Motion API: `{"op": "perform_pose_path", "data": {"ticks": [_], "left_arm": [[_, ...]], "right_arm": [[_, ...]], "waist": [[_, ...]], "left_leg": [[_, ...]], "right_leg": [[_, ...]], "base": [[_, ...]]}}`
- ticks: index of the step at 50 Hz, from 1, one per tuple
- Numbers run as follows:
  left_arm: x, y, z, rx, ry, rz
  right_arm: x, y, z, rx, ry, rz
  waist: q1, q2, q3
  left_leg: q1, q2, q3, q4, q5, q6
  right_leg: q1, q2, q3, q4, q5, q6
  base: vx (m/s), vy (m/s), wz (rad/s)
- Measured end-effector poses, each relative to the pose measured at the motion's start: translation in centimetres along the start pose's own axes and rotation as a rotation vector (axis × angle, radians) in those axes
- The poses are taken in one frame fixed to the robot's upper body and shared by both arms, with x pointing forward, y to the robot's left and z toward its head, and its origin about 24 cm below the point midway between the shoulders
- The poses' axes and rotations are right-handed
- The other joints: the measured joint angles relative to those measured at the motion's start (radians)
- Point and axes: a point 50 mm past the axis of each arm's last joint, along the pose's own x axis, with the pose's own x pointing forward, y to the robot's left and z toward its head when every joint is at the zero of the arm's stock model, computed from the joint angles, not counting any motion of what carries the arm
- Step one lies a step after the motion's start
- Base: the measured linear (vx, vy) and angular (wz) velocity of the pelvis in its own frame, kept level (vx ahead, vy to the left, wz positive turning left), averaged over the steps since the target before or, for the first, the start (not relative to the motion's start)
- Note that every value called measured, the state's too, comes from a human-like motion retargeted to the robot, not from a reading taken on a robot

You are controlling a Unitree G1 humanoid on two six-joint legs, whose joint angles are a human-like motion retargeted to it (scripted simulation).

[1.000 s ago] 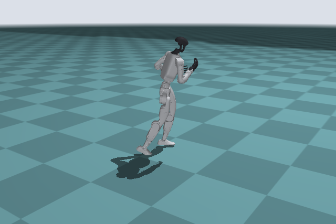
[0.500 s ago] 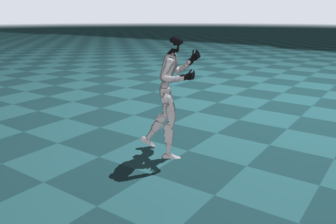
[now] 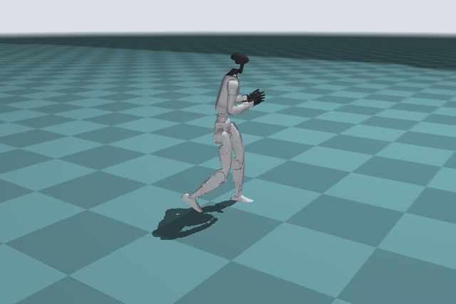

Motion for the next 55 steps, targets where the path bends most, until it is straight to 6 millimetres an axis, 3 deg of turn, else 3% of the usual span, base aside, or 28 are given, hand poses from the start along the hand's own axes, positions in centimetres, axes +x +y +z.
{"op": "perform_pose_path", "data": {"ticks": [2, 3, 5, 7, 10, 13, 15, 18, 20, 22, 23, 25, 27, 30, 32, 35, 37, 40, 41, 42, 44, 45, 47, 49, 51, 53, 55], "left_arm": [[3.1, -0.7, -0.4, 0.182, -0.038, -0.084], [4.3, -0.9, 0.0, 0.259, -0.059, -0.127], [6.0, -2.5, 1.4, 0.281, -0.152, -0.171], [5.9, -3.9, 3.1, 0.218, -0.236, -0.216], [4.5, -5.3, 4.6, 0.068, -0.296, -0.317], [3.5, -5.0, 4.0, 0.082, -0.221, -0.404], [1.8, -4.4, 2.6, 0.136, -0.142, -0.443], [1.4, -3.0, 0.4, 0.102, -0.010, -0.315], [1.0, -2.4, -1.2, 0.020, 0.067, -0.198], [1.3, -1.2, -2.5, 0.118, 0.118, -0.133], [1.0, -0.3, -3.4, 0.135, 0.170, -0.045], [0.3, 0.2, -4.3, 0.183, 0.213, -0.077], [-0.6, 0.0, -4.7, 0.051, 0.225, -0.023], [-1.5, -0.6, -3.7, -0.071, 0.188, -0.048], [-1.5, 0.4, -2.4, 0.018, 0.165, -0.084], [-1.7, 1.9, -0.2, 0.185, 0.107, -0.076], [-1.7, 2.2, 1.0, 0.190, 0.039, -0.022], [-1.3, 2.3, 2.4, 0.060, -0.047, 0.086], [-1.0, 1.7, 3.0, -0.070, -0.085, 0.090], [-0.6, 1.3, 3.5, -0.130, -0.119, 0.079], [0.9, 0.7, 4.8, -0.057, -0.198, 0.018], [1.7, -0.1, 5.6, -0.114, -0.247, -0.002], [3.6, -2.1, 6.0, -0.041, -0.290, -0.101], [5.6, -4.6, 5.9, 0.023, -0.304, -0.198], [7.1, -6.6, 6.3, 0.097, -0.358, -0.261], [7.2, -8.5, 6.7, 0.130, -0.408, -0.350], [6.2, -10.2, 7.0, 0.042, -0.453, -0.417]], "right_arm": [[-1.5, -1.1, -1.3, -0.039, 0.034, -0.197], [-2.4, -1.4, -1.8, -0.051, 0.067, -0.224], [-3.8, -1.8, -1.6, -0.070, 0.106, -0.202], [-5.4, -2.2, -0.4, -0.037, 0.122, -0.118], [-7.5, -3.1, 1.3, 0.020, 0.101, -0.161], [-9.6, -4.5, 2.0, 0.015, 0.156, -0.197], [-11.4, -4.2, 2.0, 0.033, 0.191, -0.253], [-12.4, -5.7, 1.5, -0.176, 0.267, -0.396], [-13.2, -6.3, 1.5, -0.184, 0.269, -0.517], [-13.2, -7.2, 1.2, -0.166, 0.237, -0.587], [-13.1, -7.5, 0.7, -0.149, 0.233, -0.628], [-12.2, -8.2, -0.3, -0.169, 0.251, -0.588], [-10.2, -8.6, -1.3, -0.203, 0.254, -0.538], [-6.6, -7.6, -0.6, -0.211, 0.137, -0.440], [-4.5, -6.8, 1.1, -0.182, 0.018, -0.365], [-1.4, -5.4, 4.1, -0.246, -0.135, -0.209], [0.3, -4.6, 6.2, -0.314, -0.240, -0.145], [1.8, -3.6, 8.1, -0.295, -0.348, -0.123], [2.1, -3.2, 8.3, -0.242, -0.374, -0.132], [2.2, -3.0, 8.4, -0.190, -0.394, -0.131], [2.1, -3.1, 8.4, -0.106, -0.405, -0.123], [2.1, -3.3, 8.4, -0.085, -0.407, -0.151], [1.7, -4.2, 7.7, -0.151, -0.363, -0.219], [0.6, -5.5, 6.3, -0.283, -0.278, -0.363], [-1.8, -6.4, 4.7, -0.357, -0.183, -0.480], [-4.5, -6.3, 3.7, -0.323, -0.107, -0.491], [-6.5, -5.5, 3.9, -0.217, -0.095, -0.461]], "waist": [[-0.042, 0.027, 0.014], [-0.064, 0.038, 0.026], [-0.120, 0.032, 0.068], [-0.202, 0.037, 0.057], [-0.311, 0.064, -0.015], [-0.360, 0.065, -0.098], [-0.398, 0.062, -0.162], [-0.337, 0.003, -0.207], [-0.344, -0.012, -0.214], [-0.345, 0.030, -0.158], [-0.351, 0.066, -0.122], [-0.359, 0.124, -0.049], [-0.353, 0.118, -0.016], [-0.326, 0.083, -0.037], [-0.284, 0.081, -0.068], [-0.208, 0.065, -0.098], [-0.171, 0.051, -0.102], [-0.138, 0.050, -0.088], [-0.134, 0.056, -0.075], [-0.130, 0.065, -0.061], [-0.134, 0.075, -0.028], [-0.140, 0.068, -0.013], [-0.160, 0.034, 0.013], [-0.178, 0.014, 0.036], [-0.198, 0.020, 0.037], [-0.234, 0.040, 0.009], [-0.279, 0.064, -0.040]], "left_leg": [[-0.152, 0.035, 0.020, 0.380, -0.175, -0.065], [-0.138, 0.051, 0.032, 0.415, -0.209, -0.068], [0.003, 0.039, 0.073, 0.282, -0.212, -0.013], [0.091, 0.053, 0.139, 0.193, -0.188, -0.031], [0.212, 0.068, 0.258, -0.019, -0.072, -0.072], [0.324, 0.042, 0.331, -0.161, 0.067, -0.108], [0.328, 0.054, 0.347, -0.042, 0.058, -0.154], [0.318, -0.001, 0.289, 0.067, 0.127, -0.115], [0.250, -0.067, 0.174, 0.277, 0.118, -0.095], [0.193, -0.007, 0.161, 0.538, 0.088, -0.092], [0.189, 0.086, 0.211, 0.660, 0.067, -0.040], [0.205, 0.277, 0.305, 0.843, -0.017, 0.048], [0.185, 0.254, 0.219, 0.883, -0.044, 0.099], [0.136, 0.064, -0.014, 0.852, -0.072, 0.041], [0.096, 0.024, -0.055, 0.798, -0.102, 0.025], [0.065, 0.027, -0.001, 0.608, -0.171, 0.034], [0.062, 0.024, 0.021, 0.410, -0.169, 0.026], [0.079, 0.030, 0.016, 0.083, -0.136, 0.017], [0.091, 0.036, 0.008, -0.005, -0.110, 0.000], [0.104, 0.043, -0.001, -0.083, -0.075, -0.020], [0.127, 0.055, -0.009, -0.159, 0.002, -0.049], [0.129, 0.055, 0.002, -0.158, 0.014, -0.037], [0.105, 0.038, 0.020, -0.056, -0.069, 0.026], [0.073, 0.032, 0.030, 0.077, -0.148, 0.060], [0.077, 0.052, 0.049, 0.154, -0.203, 0.045], [0.123, 0.078, 0.068, 0.141, -0.214, 0.007], [0.189, 0.102, 0.102, 0.063, -0.170, -0.026]], "right_leg": [[-0.082, -0.032, -0.113, 0.185, -0.074, -0.016], [-0.098, -0.049, -0.143, 0.214, -0.094, -0.034], [-0.092, -0.063, -0.127, 0.156, -0.125, -0.071], [-0.119, -0.039, -0.111, 0.038, -0.108, -0.019], [-0.154, -0.006, -0.154, -0.286, 0.004, 0.099], [-0.116, -0.003, -0.339, -0.640, 0.179, 0.204], [-0.054, 0.030, -0.484, -0.802, 0.251, 0.261], [-0.021, 0.100, -0.405, -0.916, 0.399, 0.269], [0.048, 0.064, -0.374, -0.951, 0.315, 0.235], [0.108, 0.101, -0.291, -0.933, 0.198, 0.114], [0.131, 0.129, -0.247, -0.885, 0.145, 0.052], [0.129, 0.177, -0.164, -0.714, 0.049, -0.008], [0.114, 0.188, -0.071, -0.590, 0.012, 0.021], [0.144, 0.180, 0.070, -0.570, 0.006, 0.072], [0.162, 0.177, 0.160, -0.597, 0.036, 0.109], [0.186, 0.150, 0.300, -0.678, 0.122, 0.180], [0.181, 0.138, 0.362, -0.700, 0.171, 0.218], [0.171, 0.159, 0.430, -0.689, 0.221, 0.219], [0.167, 0.184, 0.449, -0.655, 0.225, 0.205], [0.158, 0.215, 0.464, -0.607, 0.225, 0.190], [0.106, 0.294, 0.462, -0.422, 0.212, 0.167], [0.062, 0.326, 0.444, -0.304, 0.205, 0.168], [-0.067, 0.344, 0.345, -0.043, 0.200, 0.159], [-0.194, 0.301, 0.190, 0.161, 0.221, 0.121], [-0.280, 0.208, 0.021, 0.269, 0.197, 0.076], [-0.312, 0.110, -0.126, 0.272, 0.113, 0.051], [-0.310, 0.036, -0.240, 0.169, 0.055, 0.050]], "base": [[0.52, 0.14, 0.09], [0.51, 0.14, -0.73], [0.49, 0.15, -1.36], [0.49, 0.17, -1.70], [0.52, 0.14, -2.10], [0.57, 0.04, -2.58], [0.59, -0.09, -2.74], [0.46, -0.15, -3.42], [0.46, 0.26, -2.10], [0.40, 0.17, -2.45], [0.39, 0.13, -2.72], [0.38, 0.10, -2.84], [0.38, 0.04, -2.84], [0.44, 0.04, -2.40], [0.45, 0.04, -2.24], [0.40, 0.06, -2.35], [0.36, 0.11, -2.07], [0.35, 0.14, -1.62], [0.37, 0.15, -1.38], [0.38, 0.15, -1.28], [0.36, 0.14, -0.97], [0.33, 0.11, -0.56], [0.34, 0.07, -0.30], [0.39, 0.05, -0.24], [0.49, 0.07, -0.36], [0.58, 0.05, -0.43], [0.64, -0.01, -0.73]]}}
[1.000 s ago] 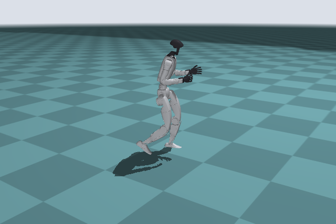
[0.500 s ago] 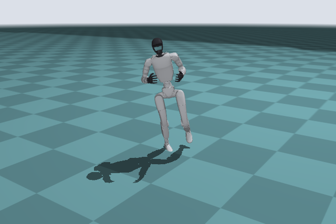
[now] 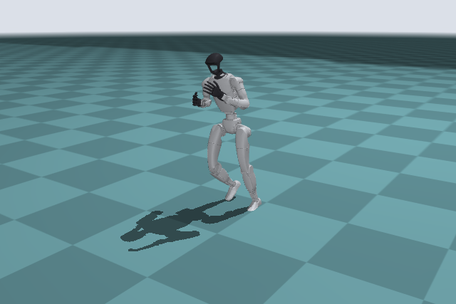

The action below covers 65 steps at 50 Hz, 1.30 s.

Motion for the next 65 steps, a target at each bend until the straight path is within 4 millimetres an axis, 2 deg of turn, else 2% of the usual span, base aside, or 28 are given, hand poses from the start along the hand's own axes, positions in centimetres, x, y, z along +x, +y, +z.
{"op": "perform_pose_path", "data": {"ticks": [4, 8, 10, 13, 15, 18, 22, 25, 27, 30, 32, 35, 36, 37, 39, 40, 41, 44, 45, 47, 50, 52, 53, 55, 57, 58, 61, 65], "left_arm": [[-1.9, -1.3, 0.2, -0.164, 0.028, -0.059], [-4.3, 0.7, -0.6, 0.061, 0.145, -0.075], [-5.8, 2.5, -1.2, 0.217, 0.232, -0.039], [-8.7, 5.8, -3.4, 0.293, 0.432, 0.160], [-11.6, 7.6, -4.4, 0.297, 0.556, 0.322], [-15.0, 8.4, -3.8, 0.179, 0.620, 0.481], [-17.1, 8.2, -1.7, 0.015, 0.638, 0.514], [-17.2, 8.4, -1.2, 0.030, 0.680, 0.426], [-17.3, 8.7, -1.3, 0.059, 0.716, 0.363], [-17.7, 9.3, -2.1, 0.136, 0.783, 0.302], [-17.0, 9.7, -3.4, 0.228, 0.817, 0.258], [-13.2, 9.7, -5.8, 0.497, 0.762, 0.080], [-11.1, 9.3, -6.1, 0.597, 0.690, -0.001], [-8.9, 8.8, -6.1, 0.682, 0.605, -0.068], [-4.7, 7.3, -5.1, 0.750, 0.410, -0.142], [-2.8, 6.4, -4.4, 0.750, 0.314, -0.162], [-1.7, 5.5, -3.8, 0.704, 0.241, -0.151], [-0.4, 3.3, -2.3, 0.481, 0.106, -0.086], [-0.4, 2.8, -2.0, 0.387, 0.089, -0.061], [-1.1, 2.4, -2.2, 0.049, 0.134, 0.071], [-2.7, 2.9, -2.7, -0.057, 0.183, 0.116], [-4.5, 3.7, -3.7, -0.069, 0.260, 0.178], [-5.5, 4.2, -4.1, -0.085, 0.298, 0.227], [-7.9, 4.9, -5.3, -0.133, 0.382, 0.344], [-10.8, 5.8, -5.9, -0.036, 0.478, 0.435], [-12.2, 6.0, -5.9, -0.022, 0.513, 0.481], [-15.2, 6.4, -4.4, -0.023, 0.575, 0.511], [-16.9, 6.9, -1.6, 0.001, 0.636, 0.439]], "right_arm": [[-1.7, -0.1, 0.9, 0.110, 0.043, 0.100], [-1.4, -0.2, 0.2, 0.082, 0.073, 0.137], [-0.5, 0.1, -0.7, 0.043, 0.071, 0.144], [1.8, 1.0, -2.6, 0.043, 0.091, 0.119], [3.7, 1.8, -3.4, 0.024, 0.078, 0.104], [6.6, 3.0, -1.2, -0.018, -0.075, 0.125], [7.0, 4.9, 2.5, 0.093, -0.250, 0.172], [6.0, 5.9, 3.5, 0.196, -0.280, 0.240], [5.2, 6.7, 2.9, 0.248, -0.234, 0.314], [3.7, 7.7, 0.8, 0.231, -0.104, 0.414], [2.6, 7.5, -1.2, 0.133, -0.001, 0.440], [1.0, 5.9, -5.0, -0.102, 0.169, 0.404], [0.2, 4.9, -5.9, -0.166, 0.221, 0.368], [-0.8, 4.0, -6.6, -0.202, 0.270, 0.327], [-2.8, 2.0, -6.7, -0.122, 0.336, 0.219], [-3.6, 1.1, -6.3, -0.042, 0.352, 0.171], [-4.3, 0.3, -5.8, 0.043, 0.362, 0.138], [-5.5, -1.1, -4.4, 0.183, 0.373, 0.075], [-5.7, -1.3, -4.2, 0.198, 0.375, 0.060], [-5.6, -1.7, -4.4, 0.210, 0.390, -0.006], [-5.3, -2.2, -4.7, 0.195, 0.384, -0.059], [-4.4, -2.4, -4.9, 0.108, 0.366, -0.045], [-3.7, -2.4, -5.1, 0.064, 0.351, -0.039], [-2.1, -2.6, -5.8, 0.019, 0.323, -0.057], [-0.1, -2.3, -7.0, -0.034, 0.314, -0.043], [1.1, -2.3, -7.2, -0.073, 0.288, -0.058], [4.5, -1.2, -4.8, -0.092, 0.106, -0.068], [6.1, 1.7, 0.1, 0.048, -0.136, 0.017]], "waist": [[-0.047, 0.035, -0.105], [-0.036, -0.008, -0.144], [-0.013, -0.024, -0.128], [0.053, 0.011, -0.048], [0.104, 0.037, 0.010], [0.200, 0.016, 0.040], [0.351, -0.052, -0.004], [0.461, -0.107, -0.044], [0.491, -0.111, -0.068], [0.444, -0.071, -0.081], [0.370, -0.054, -0.047], [0.299, -0.087, 0.022], [0.293, -0.101, 0.030], [0.287, -0.111, 0.035], [0.260, -0.104, 0.034], [0.240, -0.095, 0.029], [0.207, -0.082, 0.014], [0.097, -0.050, -0.041], [0.061, -0.045, -0.060], [0.002, -0.054, -0.083], [-0.042, -0.079, -0.093], [-0.031, -0.086, -0.066], [-0.016, -0.079, -0.044], [0.028, -0.045, 0.002], [0.068, 0.008, 0.051], [0.093, 0.016, 0.072], [0.193, -0.005, 0.101], [0.371, -0.079, 0.058]], "left_leg": [[0.141, 0.034, 0.079, -0.158, 0.180, -0.056], [0.210, -0.011, 0.058, -0.090, 0.313, -0.062], [0.149, -0.013, 0.037, 0.165, 0.301, -0.076], [0.061, -0.006, -0.020, 0.506, 0.314, -0.031], [0.001, -0.006, -0.043, 0.696, 0.248, -0.017], [-0.093, -0.043, -0.045, 0.770, 0.125, 0.009], [-0.178, -0.059, 0.005, 0.538, 0.027, 0.084], [-0.150, -0.057, 0.102, 0.126, 0.042, 0.077], [-0.092, -0.060, 0.136, -0.139, 0.058, 0.021], [0.002, -0.078, 0.050, -0.331, 0.174, -0.030], [0.058, -0.071, 0.014, -0.273, 0.132, 0.021], [0.051, -0.080, -0.013, -0.056, -0.018, 0.088], [0.036, -0.079, -0.002, 0.002, -0.051, 0.088], [0.029, -0.074, 0.009, 0.046, -0.079, 0.084], [0.049, -0.048, 0.021, 0.065, -0.099, 0.056], [0.062, -0.033, 0.021, 0.058, -0.098, 0.040], [0.081, -0.017, 0.016, 0.037, -0.078, 0.023], [0.148, 0.021, -0.002, -0.048, 0.022, -0.029], [0.173, 0.028, -0.007, -0.080, 0.064, -0.045], [0.233, 0.022, -0.015, -0.131, 0.155, -0.060], [0.314, 0.000, -0.014, -0.125, 0.255, -0.065], [0.322, -0.011, 0.009, 0.011, 0.289, -0.022], [0.299, -0.002, 0.025, 0.132, 0.299, 0.005], [0.216, 0.034, 0.043, 0.416, 0.336, 0.038], [0.089, 0.028, -0.022, 0.676, 0.311, 0.050], [0.031, -0.005, -0.059, 0.766, 0.252, 0.043], [-0.111, -0.057, -0.079, 0.845, 0.108, 0.061], [-0.217, -0.057, 0.021, 0.549, -0.014, 0.140]], "right_leg": [[0.098, -0.047, -0.195, -0.470, 0.003, 0.053], [0.239, -0.029, -0.284, -0.912, 0.120, 0.151], [0.298, 0.000, -0.235, -0.974, 0.132, 0.113], [0.337, 0.052, -0.112, -0.854, -0.017, -0.015], [0.337, 0.080, -0.037, -0.723, -0.094, -0.038], [0.352, 0.084, 0.071, -0.664, -0.098, 0.052], [0.444, 0.063, 0.188, -0.840, 0.042, 0.123], [0.482, 0.045, 0.266, -0.935, 0.175, 0.189], [0.519, 0.065, 0.302, -0.960, 0.248, 0.205], [0.583, 0.119, 0.307, -0.905, 0.308, 0.147], [0.571, 0.151, 0.271, -0.718, 0.287, 0.080], [0.406, 0.145, 0.194, -0.263, 0.235, -0.008], [0.331, 0.099, 0.137, -0.140, 0.182, -0.048], [0.264, 0.049, 0.077, -0.037, 0.128, -0.089], [0.172, -0.040, -0.037, 0.046, 0.042, -0.147], [0.134, -0.066, -0.080, 0.048, 0.020, -0.153], [0.109, -0.060, -0.095, -0.005, 0.027, -0.128], [0.079, -0.027, -0.112, -0.292, 0.081, -0.009], [0.084, -0.021, -0.114, -0.424, 0.112, 0.037], [0.125, -0.025, -0.104, -0.714, 0.184, 0.117], [0.189, -0.022, -0.030, -1.017, 0.244, 0.200], [0.239, -0.014, 0.013, -1.063, 0.312, 0.183], [0.262, -0.001, 0.030, -1.044, 0.295, 0.138], [0.256, 0.045, 0.065, -0.878, 0.150, 0.056], [0.245, 0.101, 0.102, -0.742, 0.053, -0.051], [0.233, 0.110, 0.116, -0.664, 0.010, -0.055], [0.271, 0.097, 0.146, -0.600, -0.045, -0.008], [0.381, 0.042, 0.163, -0.754, 0.047, 0.093]], "base": [[0.69, -0.15, -1.52], [0.67, -0.26, -1.91], [0.60, -0.21, -2.14], [0.55, -0.13, -2.31], [0.58, -0.05, -2.38], [0.63, -0.08, -2.15], [0.69, -0.05, -1.68], [0.75, 0.04, -1.53], [0.79, 0.12, -1.30], [0.77, 0.16, -0.51], [0.71, 0.13, 0.40], [0.64, 0.04, 0.27], [0.64, 0.01, -0.15], [0.66, 0.01, -0.27], [0.70, 0.02, -0.14], [0.73, 0.01, 0.11], [0.75, -0.02, 0.21], [0.81, -0.08, 0.19], [0.87, -0.14, 0.00], [0.90, -0.19, -0.16], [0.92, -0.24, -0.54], [0.89, -0.23, -1.15], [0.84, -0.17, -1.44], [0.79, -0.08, -1.55], [0.73, 0.03, -1.32], [0.75, 0.05, -1.05], [0.80, 0.03, -0.62], [0.85, 0.05, -0.28]]}}
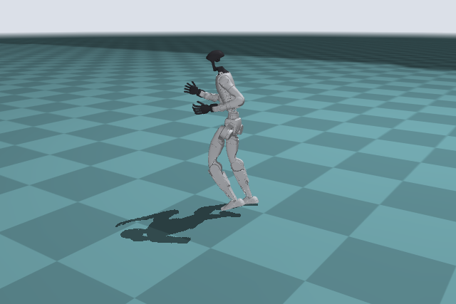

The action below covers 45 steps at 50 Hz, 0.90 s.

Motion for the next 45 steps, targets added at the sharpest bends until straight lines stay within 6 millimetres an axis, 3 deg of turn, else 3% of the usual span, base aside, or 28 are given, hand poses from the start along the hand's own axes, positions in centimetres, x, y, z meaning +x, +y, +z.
{"op": "perform_pose_path", "data": {"ticks": [2, 4, 7, 8, 10, 12, 13, 15, 17, 18, 20, 22, 25, 28, 30, 32, 35, 37, 38, 40, 42, 45], "left_arm": [[-0.3, 0.6, 0.5, -0.056, -0.002, 0.029], [-0.6, 1.5, 0.8, 0.017, 0.009, 0.017], [-1.3, 2.8, 0.6, 0.043, 0.018, 0.070], [-1.3, 3.1, 0.4, 0.067, 0.019, 0.096], [0.1, 3.0, -0.3, 0.132, -0.006, 0.131], [3.1, 1.8, -1.1, 0.199, -0.043, 0.137], [4.8, 0.8, -1.1, 0.227, -0.073, 0.120], [8.6, -2.0, 0.0, 0.283, -0.166, 0.028], [11.4, -5.7, 2.6, 0.275, -0.309, -0.102], [11.9, -7.3, 4.0, 0.243, -0.384, -0.159], [12.0, -10.3, 6.8, 0.157, -0.529, -0.252], [11.7, -12.6, 8.8, 0.073, -0.641, -0.320], [11.1, -14.8, 10.5, -0.031, -0.720, -0.416], [10.6, -15.5, 10.2, -0.102, -0.687, -0.464], [10.4, -14.9, 9.0, -0.132, -0.631, -0.364], [10.0, -14.5, 7.4, -0.080, -0.551, -0.411], [9.4, -12.2, 4.5, 0.026, -0.427, -0.322], [8.0, -10.4, 2.6, 0.049, -0.343, -0.269], [7.2, -9.5, 1.9, 0.044, -0.303, -0.250], [5.4, -7.2, 1.0, 0.005, -0.215, -0.192], [3.9, -4.9, 0.9, -0.002, -0.143, -0.157], [2.8, -1.9, 1.9, 0.032, -0.095, -0.133]], "right_arm": [[0.3, 1.7, 1.3, 0.078, -0.062, 0.059], [0.1, 3.3, 1.7, 0.132, -0.078, 0.160], [-0.9, 4.2, 1.0, 0.005, -0.034, 0.285], [-1.3, 3.8, 0.5, -0.107, -0.014, 0.296], [-1.7, 2.3, -1.0, -0.331, 0.055, 0.284], [-3.1, 0.4, -3.9, -0.374, 0.219, 0.159], [-4.3, -0.5, -5.4, -0.346, 0.315, 0.073], [-6.9, -2.3, -7.3, -0.241, 0.454, -0.108], [-9.2, -4.3, -6.6, -0.068, 0.473, -0.244], [-10.3, -5.0, -5.9, 0.016, 0.466, -0.274], [-11.8, -6.3, -4.4, 0.124, 0.455, -0.297], [-12.9, -7.8, -3.6, 0.109, 0.475, -0.310], [-14.0, -9.6, -3.1, 0.036, 0.512, -0.356], [-13.9, -9.5, -3.5, 0.086, 0.527, -0.365], [-13.2, -8.4, -4.2, 0.102, 0.548, -0.330], [-12.0, -6.6, -5.2, 0.125, 0.576, -0.202], [-9.9, -4.5, -6.0, 0.105, 0.556, -0.061], [-7.5, -3.2, -5.9, 0.058, 0.478, 0.014], [-6.1, -2.7, -5.3, 0.041, 0.411, 0.033], [-3.7, -1.0, -3.9, 0.047, 0.286, 0.081], [-2.4, 0.7, -1.9, 0.097, 0.170, 0.116], [-1.3, 3.4, 0.5, 0.202, 0.040, 0.200]], "waist": [[0.061, -0.031, -0.025], [0.083, -0.026, -0.039], [0.024, 0.039, -0.038], [-0.013, 0.062, -0.031], [-0.072, 0.074, 0.007], [-0.112, 0.028, 0.029], [-0.133, 0.013, 0.041], [-0.182, -0.003, 0.059], [-0.243, 0.015, 0.060], [-0.283, 0.029, 0.046], [-0.367, 0.060, 0.004], [-0.442, 0.084, -0.053], [-0.544, 0.082, -0.119], [-0.612, 0.053, -0.124], [-0.614, 0.034, -0.108], [-0.588, 0.043, -0.074], [-0.509, 0.128, -0.011], [-0.442, 0.137, 0.014], [-0.403, 0.121, 0.020], [-0.325, 0.100, 0.024], [-0.217, 0.059, -0.005], [-0.070, -0.040, -0.062]], "left_leg": [[0.025, -0.005, 0.064, -0.321, 0.034, -0.013], [0.097, -0.007, 0.125, -0.631, 0.073, -0.076], [0.215, 0.014, 0.213, -0.819, 0.127, -0.153], [0.251, 0.027, 0.220, -0.817, 0.149, -0.147], [0.288, 0.026, 0.203, -0.740, 0.098, -0.064], [0.246, -0.004, 0.192, -0.542, -0.033, 0.030], [0.232, -0.010, 0.187, -0.449, -0.090, 0.037], [0.229, -0.020, 0.153, -0.337, -0.171, 0.000], [0.265, -0.027, 0.091, -0.338, -0.191, -0.048], [0.286, -0.029, 0.059, -0.358, -0.184, -0.064], [0.326, -0.027, 0.003, -0.422, -0.156, -0.097], [0.368, -0.024, -0.045, -0.512, -0.111, -0.129], [0.437, -0.050, -0.133, -0.618, -0.025, -0.154], [0.504, -0.090, -0.198, -0.601, 0.026, -0.161], [0.509, -0.119, -0.195, -0.481, 0.042, -0.143], [0.436, -0.121, -0.153, -0.206, 0.045, -0.110], [0.253, -0.024, -0.078, 0.251, 0.028, -0.057], [0.138, 0.049, -0.013, 0.441, -0.067, -0.013], [0.088, 0.071, 0.017, 0.490, -0.096, -0.013], [0.014, 0.082, 0.021, 0.483, -0.141, 0.022], [-0.031, 0.064, 0.031, 0.336, -0.158, 0.022], [-0.009, 0.055, 0.158, -0.101, -0.128, 0.018]], "right_leg": [[0.045, -0.010, 0.013, -0.067, 0.086, 0.041], [0.107, 0.018, 0.041, -0.109, 0.181, 0.055], [0.173, 0.104, 0.086, -0.018, 0.278, 0.011], [0.158, 0.137, 0.090, 0.091, 0.284, -0.011], [0.050, 0.124, 0.023, 0.420, 0.264, -0.078], [-0.100, -0.077, -0.139, 0.749, 0.173, -0.213], [-0.148, -0.176, -0.203, 0.863, 0.115, -0.283], [-0.230, -0.256, -0.239, 0.986, 0.033, -0.333], [-0.294, -0.170, -0.176, 0.949, 0.033, -0.268], [-0.317, -0.123, -0.148, 0.893, 0.041, -0.225], [-0.353, -0.085, -0.153, 0.727, 0.051, -0.158], [-0.360, -0.078, -0.205, 0.475, 0.072, -0.097], [-0.301, -0.051, -0.215, 0.003, 0.167, 0.024], [-0.223, -0.024, -0.123, -0.275, 0.198, 0.109], [-0.175, -0.016, -0.074, -0.325, 0.239, 0.104], [-0.130, -0.002, -0.061, -0.291, 0.264, 0.017], [-0.174, 0.072, -0.072, -0.024, 0.046, -0.158], [-0.228, 0.070, -0.086, 0.183, -0.073, -0.144], [-0.242, 0.049, -0.092, 0.257, -0.116, -0.109], [-0.176, 0.029, -0.110, 0.222, -0.146, -0.103], [-0.099, -0.002, -0.132, 0.125, -0.106, -0.059], [-0.002, -0.065, -0.182, -0.035, 0.033, 0.032]], "base": [[0.90, 0.14, -0.02], [0.93, 0.19, 0.16], [0.91, 0.22, 0.60], [0.83, 0.22, 0.79], [0.75, 0.20, 0.63], [0.72, 0.19, 0.53], [0.74, 0.19, 0.84], [0.75, 0.16, 1.31], [0.76, 0.14, 1.66], [0.78, 0.15, 1.59], [0.80, 0.14, 1.37], [0.82, 0.10, 1.12], [0.85, 0.02, 1.24], [0.87, -0.09, 1.03], [0.84, -0.11, 0.25], [0.77, -0.07, -0.15], [0.69, 0.01, -0.30], [0.70, 0.03, 0.00], [0.74, 0.01, 0.33], [0.78, -0.01, 0.64], [0.83, 0.02, 0.77], [0.87, 0.07, 1.05]]}}
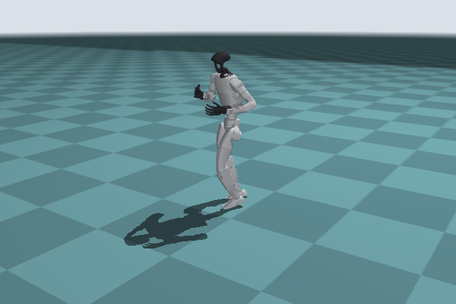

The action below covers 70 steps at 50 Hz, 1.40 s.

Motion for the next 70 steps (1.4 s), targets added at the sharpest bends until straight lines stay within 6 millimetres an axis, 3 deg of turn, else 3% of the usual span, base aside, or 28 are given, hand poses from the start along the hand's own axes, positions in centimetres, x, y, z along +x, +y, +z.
{"op": "perform_pose_path", "data": {"ticks": [2, 5, 8, 10, 13, 15, 18, 22, 27, 30, 31, 33, 35, 38, 40, 43, 45, 47, 50, 51, 52, 55, 57, 60, 64, 67, 70], "left_arm": [[-0.7, 1.9, 0.8, 0.018, -0.005, 0.057], [-2.2, 4.5, 1.5, 0.035, -0.032, 0.213], [-2.7, 5.8, 1.1, 0.056, -0.069, 0.378], [-1.5, 5.7, 0.2, 0.044, -0.092, 0.433], [3.1, 3.0, -1.3, -0.014, -0.128, 0.387], [5.8, 0.1, -1.1, -0.058, -0.176, 0.293], [7.8, -4.6, 0.6, -0.089, -0.281, 0.092], [8.1, -9.6, 2.4, -0.073, -0.378, -0.145], [7.3, -12.3, 3.3, 0.039, -0.438, -0.352], [6.9, -11.7, 3.1, 0.180, -0.443, -0.364], [6.8, -11.1, 2.9, 0.221, -0.433, -0.341], [6.5, -9.5, 2.2, 0.274, -0.400, -0.263], [5.6, -7.2, 1.1, 0.261, -0.330, -0.149], [2.4, -3.4, 0.4, 0.170, -0.216, 0.000], [0.8, -2.0, 1.8, 0.177, -0.226, 0.014], [1.7, -2.4, 3.5, 0.275, -0.283, -0.100], [4.2, -3.1, 3.2, 0.335, -0.294, -0.181], [6.2, -3.4, 2.5, 0.379, -0.291, -0.190], [7.1, -3.5, 0.7, 0.383, -0.259, -0.140], [7.6, -3.7, 0.1, 0.332, -0.238, -0.104], [8.2, -4.1, -0.6, 0.286, -0.214, -0.076], [10.0, -6.2, -2.6, 0.195, -0.137, -0.076], [11.5, -8.6, -2.5, 0.198, -0.160, -0.135], [13.1, -12.2, 0.3, 0.245, -0.315, -0.252], [13.9, -15.3, 4.8, 0.239, -0.519, -0.359], [13.4, -16.1, 5.5, 0.139, -0.531, -0.408], [12.5, -15.8, 4.1, 0.035, -0.443, -0.439]], "right_arm": [[0.5, 2.0, 0.6, 0.044, -0.051, 0.095], [0.0, 3.7, 0.6, 0.020, -0.051, 0.202], [-1.4, 2.7, -0.5, -0.085, 0.028, 0.154], [-2.3, 1.3, -1.7, -0.139, 0.104, 0.063], [-3.9, -0.9, -4.5, -0.141, 0.255, -0.119], [-5.3, -1.9, -5.5, -0.147, 0.325, -0.206], [-7.0, -2.3, -4.2, -0.079, 0.310, -0.222], [-8.3, -2.2, -2.3, -0.012, 0.300, -0.163], [-8.1, -2.7, -2.5, -0.094, 0.338, -0.074], [-6.9, -3.0, -3.6, -0.272, 0.370, 0.017], [-6.3, -3.2, -3.9, -0.301, 0.371, 0.029], [-4.7, -3.5, -4.4, -0.332, 0.340, 0.030], [-2.3, -3.6, -4.2, -0.366, 0.266, 0.036], [1.1, -2.6, -2.6, -0.447, 0.121, 0.103], [1.7, -1.9, -0.9, -0.399, 0.036, 0.115], [-1.6, -3.7, 1.2, -0.420, 0.075, 0.111], [-4.8, -6.7, 1.2, -0.554, 0.248, 0.069], [-8.8, -10.3, -0.4, -0.621, 0.492, -0.058], [-16.3, -14.6, -3.0, -0.608, 0.805, -0.351], [-18.1, -15.8, -3.9, -0.616, 0.887, -0.453], [-19.9, -16.8, -4.6, -0.620, 0.959, -0.556], [-23.8, -18.1, -5.6, -0.569, 1.042, -0.869], [-24.6, -17.8, -5.9, -0.452, 0.991, -0.985], [-24.0, -16.2, -5.9, -0.333, 0.905, -0.963], [-22.6, -14.6, -6.0, -0.273, 0.845, -0.884], [-21.8, -13.5, -6.2, -0.229, 0.821, -0.837], [-21.0, -12.3, -6.0, -0.239, 0.835, -0.731]], "waist": [[0.044, -0.025, -0.015], [0.013, 0.034, -0.023], [-0.083, 0.116, -0.009], [-0.120, 0.154, 0.024], [-0.113, 0.111, 0.050], [-0.131, 0.094, 0.054], [-0.226, 0.121, 0.031], [-0.397, 0.179, -0.033], [-0.533, 0.177, -0.059], [-0.541, 0.151, -0.030], [-0.531, 0.149, -0.014], [-0.502, 0.172, 0.022], [-0.457, 0.219, 0.059], [-0.363, 0.231, 0.093], [-0.313, 0.161, 0.100], [-0.310, 0.010, 0.071], [-0.329, -0.057, 0.045], [-0.321, -0.090, 0.034], [-0.252, -0.085, 0.061], [-0.257, -0.074, 0.079], [-0.266, -0.065, 0.097], [-0.337, -0.049, 0.136], [-0.406, -0.025, 0.154], [-0.512, 0.039, 0.172], [-0.616, 0.135, 0.153], [-0.687, 0.198, 0.107], [-0.734, 0.217, 0.059]], "left_leg": [[0.114, -0.013, 0.132, -0.387, 0.074, -0.060], [0.247, -0.033, 0.229, -0.701, 0.188, -0.186], [0.322, -0.027, 0.232, -0.682, 0.193, -0.184], [0.368, -0.029, 0.175, -0.622, 0.077, -0.115], [0.277, -0.070, 0.103, -0.357, -0.109, -0.006], [0.234, -0.084, 0.056, -0.247, -0.167, -0.027], [0.279, -0.102, -0.054, -0.317, -0.127, -0.099], [0.366, -0.093, -0.186, -0.476, 0.059, -0.171], [0.468, -0.110, -0.253, -0.520, 0.253, -0.213], [0.493, -0.131, -0.201, -0.346, 0.253, -0.158], [0.475, -0.121, -0.165, -0.224, 0.233, -0.136], [0.416, -0.061, -0.099, 0.045, 0.188, -0.097], [0.334, 0.016, -0.068, 0.296, 0.087, -0.060], [0.206, 0.043, -0.064, 0.454, -0.065, -0.044], [0.114, 0.032, -0.058, 0.469, -0.174, -0.040], [-0.062, 0.041, -0.010, 0.415, -0.219, -0.031], [-0.185, 0.053, 0.048, 0.319, -0.174, -0.045], [-0.232, 0.066, 0.145, 0.142, -0.125, -0.075], [-0.166, 0.110, 0.281, -0.127, -0.001, -0.159], [-0.116, 0.081, 0.291, -0.246, 0.062, -0.154], [-0.074, 0.058, 0.293, -0.322, 0.088, -0.139], [-0.051, 0.018, 0.225, -0.222, -0.059, -0.028], [-0.060, -0.001, 0.172, -0.140, -0.119, -0.015], [-0.003, -0.043, 0.086, -0.172, -0.130, -0.070], [0.131, -0.089, -0.012, -0.348, -0.012, -0.147], [0.245, -0.121, -0.081, -0.471, 0.119, -0.201], [0.385, -0.174, -0.153, -0.558, 0.259, -0.220]], "right_leg": [[0.085, 0.004, -0.014, -0.092, 0.131, 0.026], [0.225, 0.079, 0.033, -0.167, 0.311, 0.003], [0.260, 0.151, 0.129, -0.009, 0.334, -0.020], [0.214, 0.126, 0.082, 0.238, 0.253, -0.049], [0.006, -0.114, -0.035, 0.677, 0.046, -0.171], [-0.119, -0.180, -0.017, 0.818, -0.053, -0.227], [-0.233, -0.100, 0.070, 0.752, -0.073, -0.184], [-0.266, -0.033, 0.038, 0.342, -0.004, -0.082], [-0.223, -0.007, 0.048, -0.216, 0.139, 0.073], [-0.183, -0.005, 0.104, -0.295, 0.229, 0.069], [-0.160, -0.017, 0.081, -0.268, 0.217, 0.028], [-0.127, -0.019, 0.041, -0.165, 0.090, -0.062], [-0.136, 0.013, 0.035, -0.006, -0.078, -0.094], [-0.181, 0.045, 0.062, 0.180, -0.152, -0.029], [-0.184, 0.031, 0.095, 0.231, -0.159, 0.000], [-0.106, -0.057, 0.004, 0.135, -0.150, 0.027], [-0.045, -0.100, -0.111, 0.020, -0.100, 0.050], [-0.017, -0.105, -0.148, -0.046, -0.027, 0.060], [-0.039, -0.068, -0.075, 0.091, 0.043, 0.045], [-0.066, -0.061, -0.053, 0.172, 0.052, 0.012], [-0.100, -0.059, -0.034, 0.272, 0.053, -0.014], [-0.256, -0.099, 0.008, 0.680, -0.042, -0.044], [-0.346, -0.123, 0.017, 0.828, -0.106, -0.075], [-0.440, -0.074, 0.076, 0.829, -0.109, -0.104], [-0.493, 0.029, 0.156, 0.512, -0.073, -0.103], [-0.442, 0.064, 0.103, 0.112, 0.057, -0.049], [-0.352, 0.095, -0.001, -0.200, 0.143, 0.063]], "base": [[0.92, 0.15, 1.36], [0.92, 0.22, 1.94], [0.85, 0.21, 2.58], [0.75, 0.14, 2.24], [0.65, 0.04, 1.50], [0.65, 0.02, 1.63], [0.71, 0.07, 1.94], [0.77, 0.02, 1.88], [0.82, -0.16, 1.26], [0.83, -0.23, 0.38], [0.82, -0.22, 0.16], [0.79, -0.18, 0.13], [0.73, -0.11, -0.04], [0.66, -0.06, -0.52], [0.63, -0.06, -0.14], [0.61, -0.02, 1.43], [0.57, 0.04, 2.27], [0.56, 0.11, 1.34], [0.67, 0.22, -0.12], [0.65, 0.31, 0.02], [0.62, 0.35, 0.65], [0.67, 0.30, 1.33], [0.70, 0.23, 1.91], [0.73, 0.22, 1.87], [0.79, 0.20, 1.28], [0.92, 0.14, 1.07], [1.03, 0.05, 0.90]]}}
